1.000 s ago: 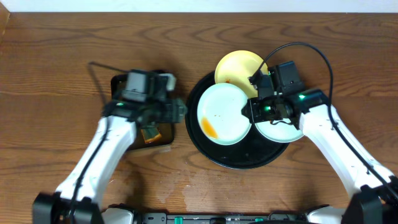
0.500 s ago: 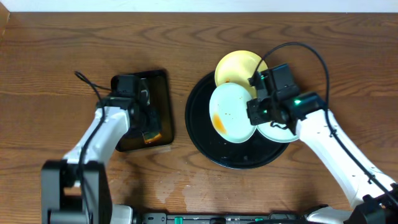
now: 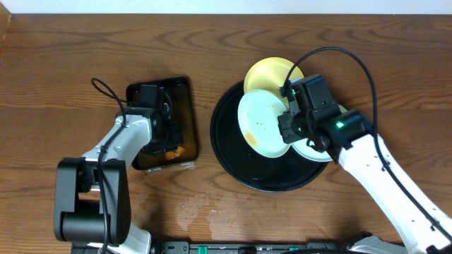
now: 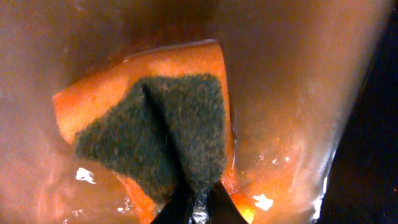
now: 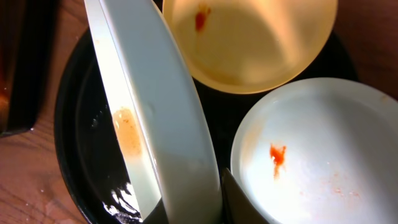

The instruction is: Clean dirty plates on tray and stack at the side

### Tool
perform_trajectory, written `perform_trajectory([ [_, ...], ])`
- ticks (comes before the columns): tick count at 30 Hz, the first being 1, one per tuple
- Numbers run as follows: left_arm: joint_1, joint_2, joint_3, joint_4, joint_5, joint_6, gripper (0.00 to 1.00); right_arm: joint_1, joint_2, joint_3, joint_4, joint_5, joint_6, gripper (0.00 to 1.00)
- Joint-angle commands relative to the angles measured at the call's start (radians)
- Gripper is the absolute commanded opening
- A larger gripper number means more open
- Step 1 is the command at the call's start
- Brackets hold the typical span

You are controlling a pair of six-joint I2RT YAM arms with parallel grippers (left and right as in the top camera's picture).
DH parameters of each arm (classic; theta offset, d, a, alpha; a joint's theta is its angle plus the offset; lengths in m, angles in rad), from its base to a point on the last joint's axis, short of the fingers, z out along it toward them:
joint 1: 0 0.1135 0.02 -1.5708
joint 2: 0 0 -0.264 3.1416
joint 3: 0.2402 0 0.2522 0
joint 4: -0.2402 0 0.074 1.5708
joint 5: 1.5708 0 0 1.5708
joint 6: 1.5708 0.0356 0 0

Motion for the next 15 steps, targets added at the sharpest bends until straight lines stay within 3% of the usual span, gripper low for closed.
perform_trajectory([
  [1, 0.003, -0.053, 0.047, -0.052, -0.01, 0.012, 0.07, 0.005, -0.035, 0.032, -0.002, 0.011, -0.004, 0.01],
  [7, 0.003, -0.209, 0.056, -0.064, 0.05, 0.018, 0.07, 0.005, -0.028, 0.032, -0.017, 0.013, 0.001, 0.01],
  [12, -0.019, -0.23, 0.055, 0.014, 0.385, 0.018, 0.07, 0.005, -0.007, 0.032, -0.048, 0.045, 0.035, 0.01],
  [15, -0.081, -0.23, 0.045, 0.12, 0.507, 0.005, 0.07, 0.005, 0.006, 0.032, -0.077, 0.045, 0.058, 0.01],
])
